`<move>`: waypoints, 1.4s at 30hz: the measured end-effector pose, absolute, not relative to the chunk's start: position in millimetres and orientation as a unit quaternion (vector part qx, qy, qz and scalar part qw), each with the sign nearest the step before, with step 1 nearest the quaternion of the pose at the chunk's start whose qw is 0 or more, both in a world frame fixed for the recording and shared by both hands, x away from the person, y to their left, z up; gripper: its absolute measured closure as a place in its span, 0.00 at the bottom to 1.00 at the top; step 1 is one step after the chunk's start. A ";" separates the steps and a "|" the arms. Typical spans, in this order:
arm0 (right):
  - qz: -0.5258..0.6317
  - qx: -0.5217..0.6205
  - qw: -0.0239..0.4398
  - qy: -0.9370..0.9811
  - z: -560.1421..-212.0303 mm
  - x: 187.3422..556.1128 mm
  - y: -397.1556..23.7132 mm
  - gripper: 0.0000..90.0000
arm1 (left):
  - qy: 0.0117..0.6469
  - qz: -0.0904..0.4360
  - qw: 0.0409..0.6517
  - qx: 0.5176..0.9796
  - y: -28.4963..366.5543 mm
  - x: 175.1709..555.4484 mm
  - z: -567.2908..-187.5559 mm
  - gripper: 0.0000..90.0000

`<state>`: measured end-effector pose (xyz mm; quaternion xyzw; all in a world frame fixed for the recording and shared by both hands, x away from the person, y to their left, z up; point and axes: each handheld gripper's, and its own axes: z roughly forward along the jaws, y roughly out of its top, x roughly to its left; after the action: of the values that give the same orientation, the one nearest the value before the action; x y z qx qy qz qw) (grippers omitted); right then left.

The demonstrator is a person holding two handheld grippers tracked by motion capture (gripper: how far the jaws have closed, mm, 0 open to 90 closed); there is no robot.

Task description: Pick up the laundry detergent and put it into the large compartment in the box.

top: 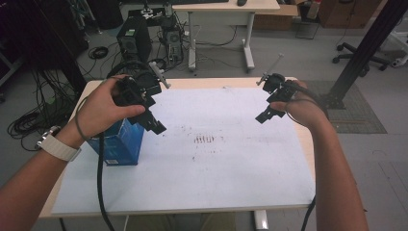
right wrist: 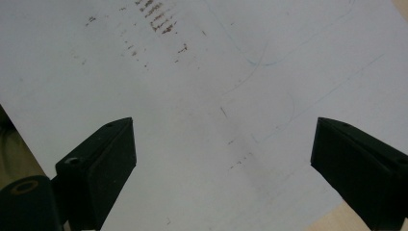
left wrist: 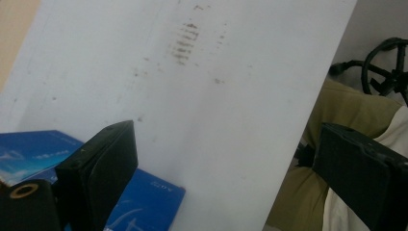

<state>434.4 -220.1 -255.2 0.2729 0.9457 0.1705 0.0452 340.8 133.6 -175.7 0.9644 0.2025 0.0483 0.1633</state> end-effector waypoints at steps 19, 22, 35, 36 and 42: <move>0.170 0.275 0.046 0.945 -254.4 433.5 -221.1 0.10 | 0.162 0.052 0.166 0.971 120.9 328.0 -190.0 0.10; 0.170 0.274 0.046 0.946 -254.9 433.9 -220.4 0.10 | 0.162 0.050 0.165 0.972 119.1 326.5 -194.4 0.10; 0.170 0.273 0.044 0.946 -256.7 437.7 -220.0 0.10 | 0.166 0.055 0.160 0.972 116.8 329.9 -199.1 0.10; 0.170 0.273 0.044 0.946 -256.8 437.8 -220.0 0.10 | 0.167 0.055 0.160 0.971 117.0 330.1 -199.1 0.10; 0.168 0.271 0.043 0.947 -257.5 438.2 -219.5 0.10 | 0.171 0.055 0.160 0.971 117.3 330.7 -199.3 0.10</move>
<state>438.2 -219.5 -257.5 0.2711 0.9468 0.1679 0.0433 330.7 117.3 -199.3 0.9706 0.1707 0.0551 0.1605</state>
